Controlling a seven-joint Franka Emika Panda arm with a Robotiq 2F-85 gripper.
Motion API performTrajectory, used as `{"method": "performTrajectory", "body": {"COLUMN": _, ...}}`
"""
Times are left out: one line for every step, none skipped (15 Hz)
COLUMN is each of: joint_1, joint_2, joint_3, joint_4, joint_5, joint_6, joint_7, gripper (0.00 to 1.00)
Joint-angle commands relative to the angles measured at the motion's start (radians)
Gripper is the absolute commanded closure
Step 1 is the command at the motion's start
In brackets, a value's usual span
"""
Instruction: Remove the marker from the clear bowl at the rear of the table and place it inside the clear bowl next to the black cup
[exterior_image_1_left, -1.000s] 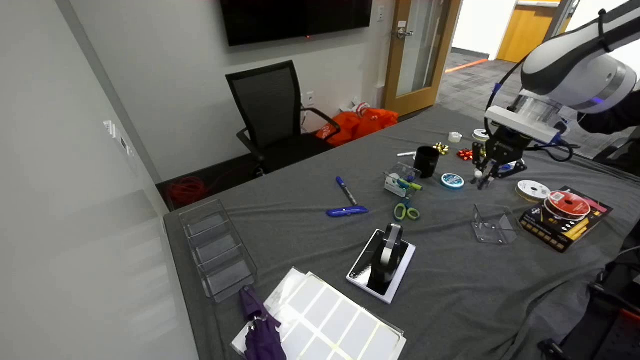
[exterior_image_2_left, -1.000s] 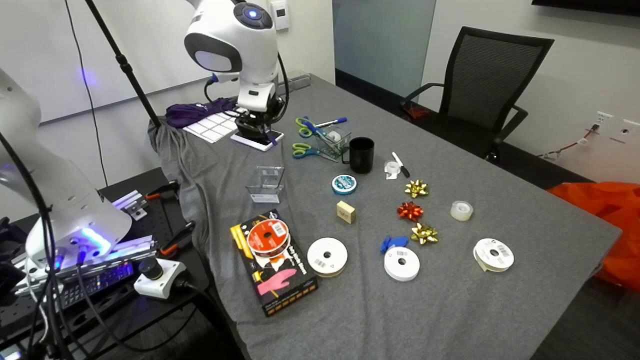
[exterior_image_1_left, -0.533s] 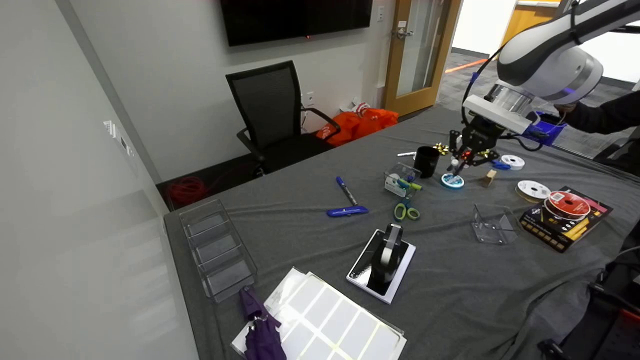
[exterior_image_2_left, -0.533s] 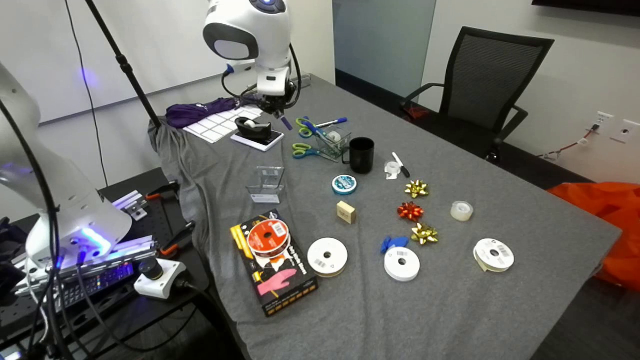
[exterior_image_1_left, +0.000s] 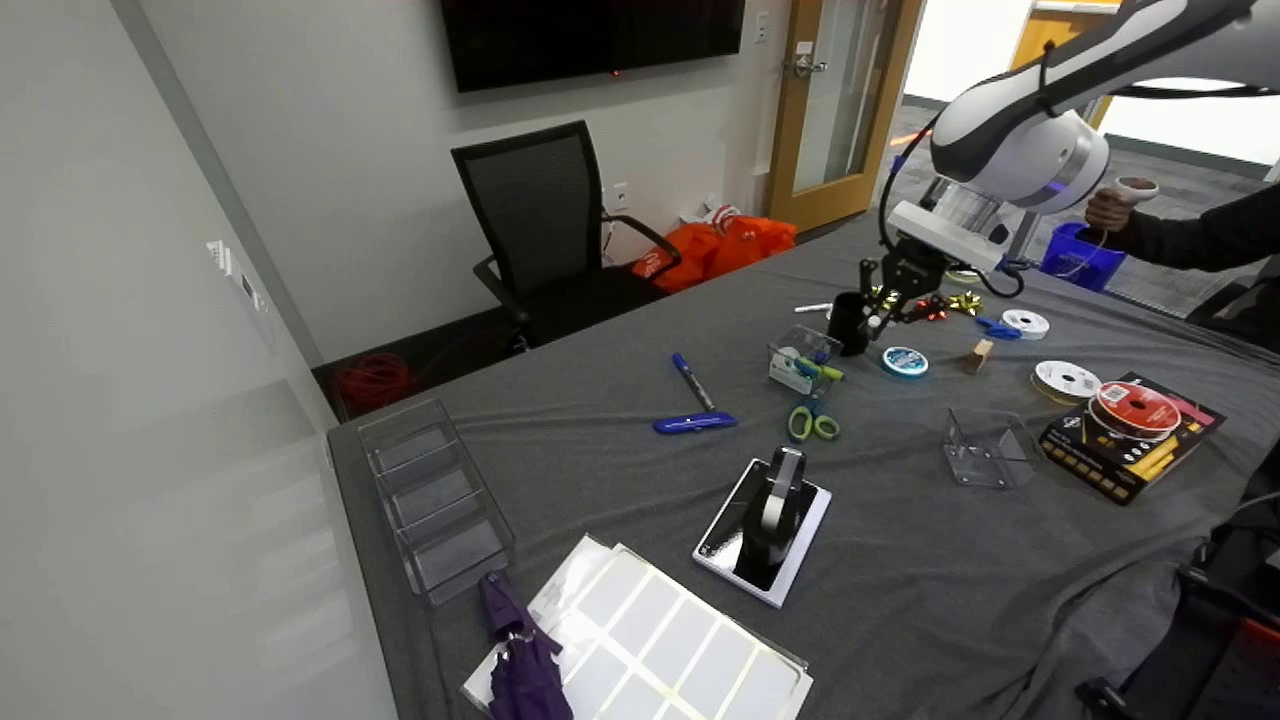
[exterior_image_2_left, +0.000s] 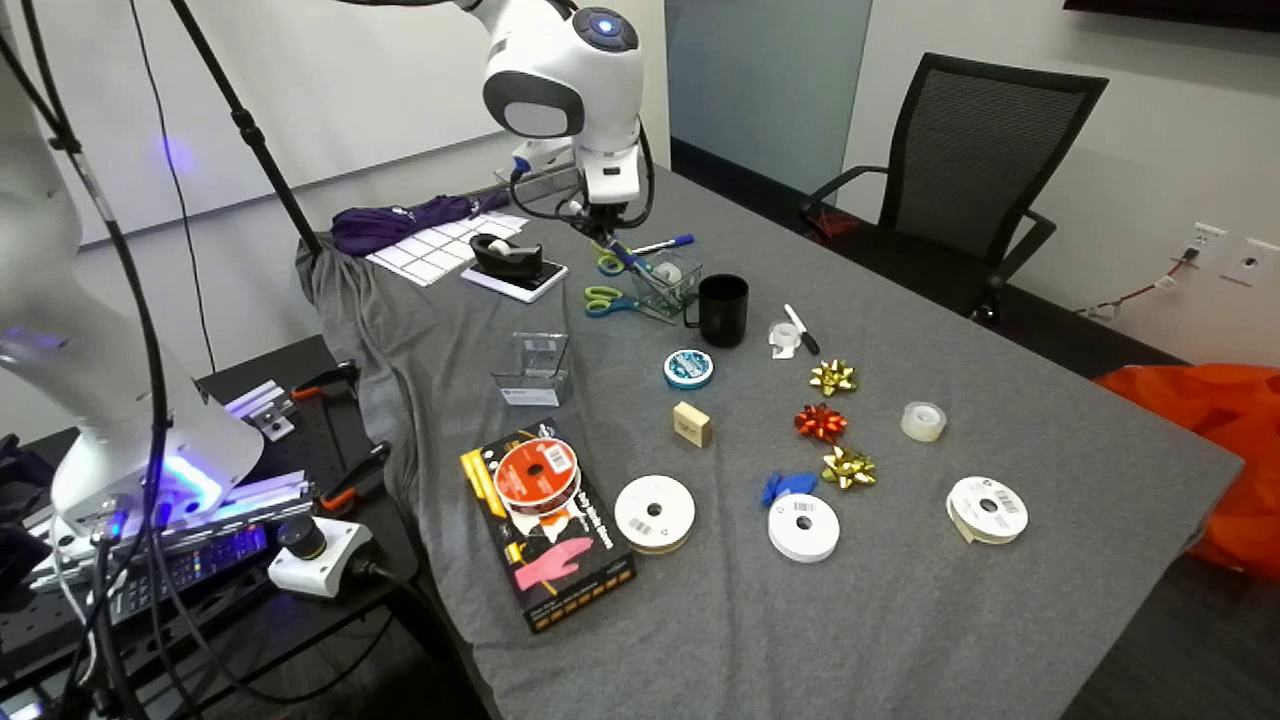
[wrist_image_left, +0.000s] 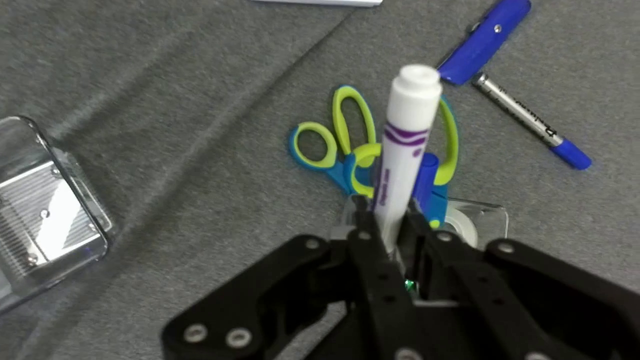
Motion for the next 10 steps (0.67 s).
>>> {"method": "performTrajectory", "body": {"joint_1": -0.039, "joint_2": 0.118, "joint_3": 0.013, "joint_4": 0.162, "joint_5": 0.027, "joint_6": -0.084, "joint_7": -0.035, "gripper": 0.96}}
{"method": "performTrajectory", "body": {"joint_1": -0.042, "joint_2": 0.146, "joint_3": 0.013, "joint_4": 0.200, "joint_5": 0.033, "joint_6": -0.101, "joint_7": -0.017, "gripper": 0.96}}
{"method": "performTrajectory", "body": {"joint_1": -0.044, "joint_2": 0.172, "joint_3": 0.014, "joint_4": 0.232, "joint_5": 0.039, "joint_6": -0.109, "joint_7": -0.006, "gripper": 0.96}}
{"method": "performTrajectory", "body": {"joint_1": -0.044, "joint_2": 0.201, "joint_3": 0.013, "joint_4": 0.268, "joint_5": 0.041, "joint_6": -0.117, "joint_7": 0.012, "gripper": 0.96}}
{"method": "performTrajectory", "body": {"joint_1": -0.044, "joint_2": 0.229, "joint_3": 0.012, "joint_4": 0.301, "joint_5": 0.046, "joint_6": -0.120, "joint_7": 0.031, "gripper": 0.96}}
{"method": "performTrajectory", "body": {"joint_1": -0.043, "joint_2": 0.261, "joint_3": 0.011, "joint_4": 0.338, "joint_5": 0.048, "joint_6": -0.124, "joint_7": 0.061, "gripper": 0.96}}
{"method": "performTrajectory", "body": {"joint_1": -0.042, "joint_2": 0.289, "joint_3": 0.012, "joint_4": 0.369, "joint_5": 0.052, "joint_6": -0.121, "joint_7": 0.091, "gripper": 0.96}}
{"method": "performTrajectory", "body": {"joint_1": -0.041, "joint_2": 0.317, "joint_3": 0.014, "joint_4": 0.397, "joint_5": 0.061, "joint_6": -0.113, "joint_7": 0.124, "gripper": 0.96}}
{"method": "performTrajectory", "body": {"joint_1": -0.041, "joint_2": 0.340, "joint_3": 0.017, "joint_4": 0.420, "joint_5": 0.067, "joint_6": -0.108, "joint_7": 0.152, "gripper": 0.96}}
{"method": "performTrajectory", "body": {"joint_1": -0.040, "joint_2": 0.363, "joint_3": 0.022, "joint_4": 0.442, "joint_5": 0.077, "joint_6": -0.102, "joint_7": 0.181, "gripper": 0.96}}
